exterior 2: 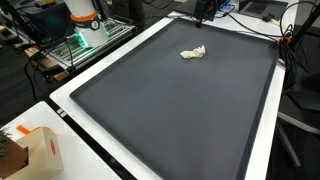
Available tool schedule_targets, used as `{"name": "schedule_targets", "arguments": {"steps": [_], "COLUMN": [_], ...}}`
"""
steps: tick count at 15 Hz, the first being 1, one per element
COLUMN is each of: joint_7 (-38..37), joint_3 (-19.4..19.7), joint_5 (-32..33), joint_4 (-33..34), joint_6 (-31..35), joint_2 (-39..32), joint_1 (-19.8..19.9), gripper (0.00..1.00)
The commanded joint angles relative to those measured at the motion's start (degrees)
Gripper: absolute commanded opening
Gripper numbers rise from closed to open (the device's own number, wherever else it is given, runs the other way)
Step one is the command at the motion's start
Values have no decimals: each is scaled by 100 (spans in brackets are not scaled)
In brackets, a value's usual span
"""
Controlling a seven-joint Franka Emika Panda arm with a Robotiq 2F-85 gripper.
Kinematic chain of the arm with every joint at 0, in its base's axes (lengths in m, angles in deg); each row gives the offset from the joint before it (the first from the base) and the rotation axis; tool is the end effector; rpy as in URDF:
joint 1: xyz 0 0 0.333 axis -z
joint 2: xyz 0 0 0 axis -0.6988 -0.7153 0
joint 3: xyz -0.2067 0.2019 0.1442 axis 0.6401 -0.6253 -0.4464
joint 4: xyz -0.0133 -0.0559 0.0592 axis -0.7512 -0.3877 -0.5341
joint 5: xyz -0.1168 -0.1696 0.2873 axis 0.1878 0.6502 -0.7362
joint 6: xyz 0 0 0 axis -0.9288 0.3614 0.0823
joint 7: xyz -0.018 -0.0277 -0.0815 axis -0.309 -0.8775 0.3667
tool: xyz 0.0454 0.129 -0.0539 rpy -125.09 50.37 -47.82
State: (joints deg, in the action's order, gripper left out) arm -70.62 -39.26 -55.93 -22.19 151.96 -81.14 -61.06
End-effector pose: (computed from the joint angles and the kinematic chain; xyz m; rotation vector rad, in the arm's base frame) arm 0.5525 0.1887 0.3233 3.0908 -0.2787 -0.0156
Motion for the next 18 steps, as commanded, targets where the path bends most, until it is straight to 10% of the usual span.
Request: {"name": "schedule_targets", "arguments": {"steps": [1,18], "joint_7": [-27,1284], "joint_3": [-97,-75], "joint_5": [-333,-4448], "joint_4": [-101,-1180], "joint_6": [23,631], "joint_2": [174,602], "joint_1": [212,1521], "gripper": [100,100]}}
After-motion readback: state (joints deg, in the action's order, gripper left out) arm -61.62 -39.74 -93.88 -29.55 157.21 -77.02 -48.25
